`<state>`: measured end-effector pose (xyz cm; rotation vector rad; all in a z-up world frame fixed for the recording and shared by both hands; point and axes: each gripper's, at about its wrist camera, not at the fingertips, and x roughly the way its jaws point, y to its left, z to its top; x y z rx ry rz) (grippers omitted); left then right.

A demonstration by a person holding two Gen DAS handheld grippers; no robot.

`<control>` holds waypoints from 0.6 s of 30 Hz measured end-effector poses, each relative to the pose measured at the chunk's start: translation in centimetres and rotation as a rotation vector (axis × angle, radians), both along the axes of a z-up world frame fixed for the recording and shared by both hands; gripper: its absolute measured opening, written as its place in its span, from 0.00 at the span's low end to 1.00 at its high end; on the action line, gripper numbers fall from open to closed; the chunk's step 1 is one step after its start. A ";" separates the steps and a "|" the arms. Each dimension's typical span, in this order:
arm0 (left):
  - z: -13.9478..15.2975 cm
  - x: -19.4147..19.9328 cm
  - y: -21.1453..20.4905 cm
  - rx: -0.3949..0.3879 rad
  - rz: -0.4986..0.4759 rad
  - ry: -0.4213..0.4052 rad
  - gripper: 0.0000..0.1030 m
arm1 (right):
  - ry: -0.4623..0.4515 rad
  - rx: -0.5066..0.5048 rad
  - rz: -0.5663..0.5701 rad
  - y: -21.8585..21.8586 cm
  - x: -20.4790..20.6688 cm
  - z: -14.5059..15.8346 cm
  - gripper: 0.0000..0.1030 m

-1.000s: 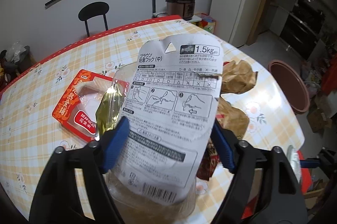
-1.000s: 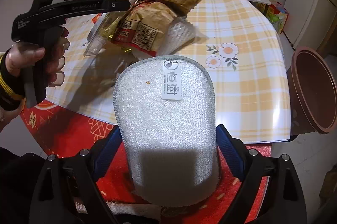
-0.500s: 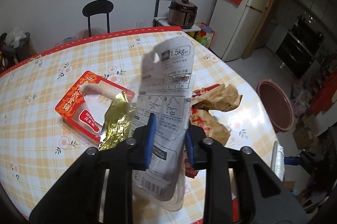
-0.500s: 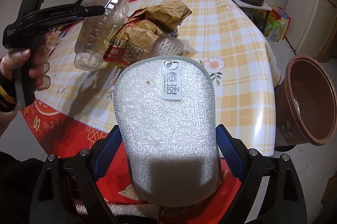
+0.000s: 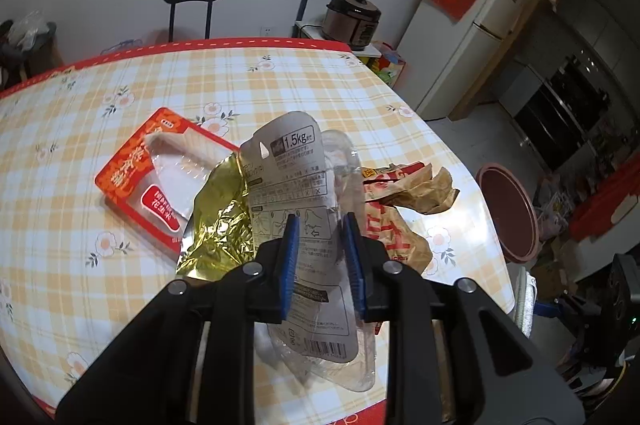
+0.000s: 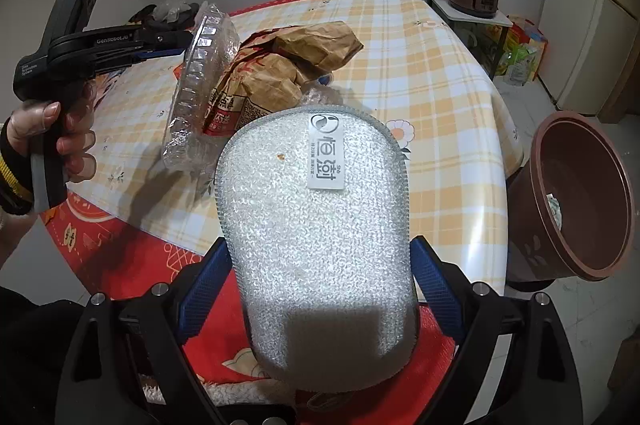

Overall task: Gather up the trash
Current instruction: 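Grasp the clear plastic tray with the left gripper while the right gripper holds the sponge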

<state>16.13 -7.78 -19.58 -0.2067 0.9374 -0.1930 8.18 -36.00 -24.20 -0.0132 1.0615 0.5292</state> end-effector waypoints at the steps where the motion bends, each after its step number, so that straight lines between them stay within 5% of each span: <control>1: -0.1 0.0 0.1 0.000 0.003 0.001 0.29 | 0.001 -0.001 -0.001 0.0 0.0 0.0 0.85; 4: -0.3 0.0 0.0 0.022 0.004 0.004 0.37 | 0.003 -0.005 -0.004 -0.2 -0.1 -0.1 0.85; 18: -0.2 -1.9 2.2 0.078 0.064 0.022 0.35 | -0.001 -0.007 0.005 0.1 -0.1 0.1 0.85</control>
